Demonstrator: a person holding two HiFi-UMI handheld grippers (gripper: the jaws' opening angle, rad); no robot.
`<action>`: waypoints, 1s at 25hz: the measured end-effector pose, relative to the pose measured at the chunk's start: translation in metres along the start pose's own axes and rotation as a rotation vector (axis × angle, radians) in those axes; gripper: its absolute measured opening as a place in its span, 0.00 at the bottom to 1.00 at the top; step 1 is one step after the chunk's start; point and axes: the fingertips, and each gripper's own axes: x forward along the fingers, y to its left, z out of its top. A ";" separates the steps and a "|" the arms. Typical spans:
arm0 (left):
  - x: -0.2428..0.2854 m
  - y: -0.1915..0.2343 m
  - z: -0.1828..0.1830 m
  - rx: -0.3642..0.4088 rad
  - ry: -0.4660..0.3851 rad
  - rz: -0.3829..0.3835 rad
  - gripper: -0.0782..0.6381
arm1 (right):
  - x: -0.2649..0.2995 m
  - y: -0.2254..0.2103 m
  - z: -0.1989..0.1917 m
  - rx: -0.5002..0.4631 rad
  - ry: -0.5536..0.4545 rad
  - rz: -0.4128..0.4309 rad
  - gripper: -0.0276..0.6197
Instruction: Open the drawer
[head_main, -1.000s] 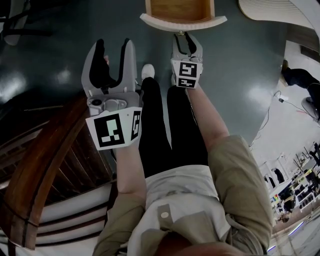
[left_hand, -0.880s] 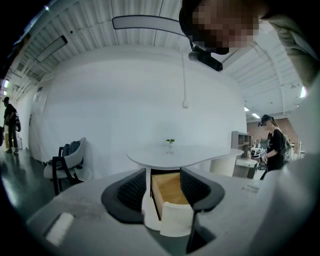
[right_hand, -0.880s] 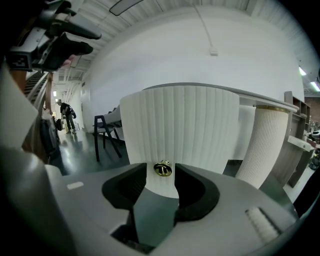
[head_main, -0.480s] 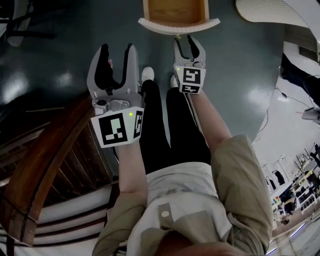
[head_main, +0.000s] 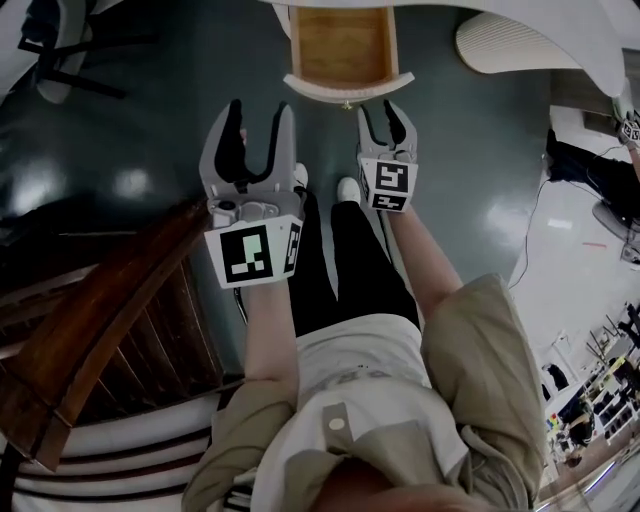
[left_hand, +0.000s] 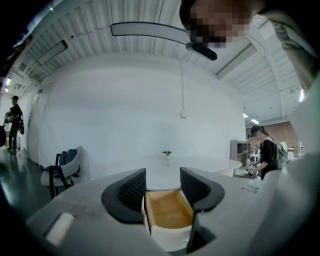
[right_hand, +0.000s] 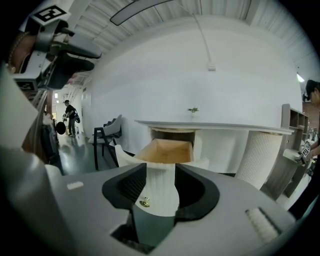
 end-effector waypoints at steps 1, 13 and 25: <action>0.000 -0.003 0.006 -0.001 -0.005 -0.005 0.40 | -0.005 -0.002 0.008 -0.002 -0.002 -0.001 0.32; 0.016 -0.020 0.129 0.023 -0.121 -0.068 0.40 | -0.057 -0.023 0.172 0.003 -0.066 0.049 0.32; -0.006 -0.025 0.187 0.028 -0.123 -0.174 0.39 | -0.146 -0.046 0.314 0.035 -0.227 -0.067 0.20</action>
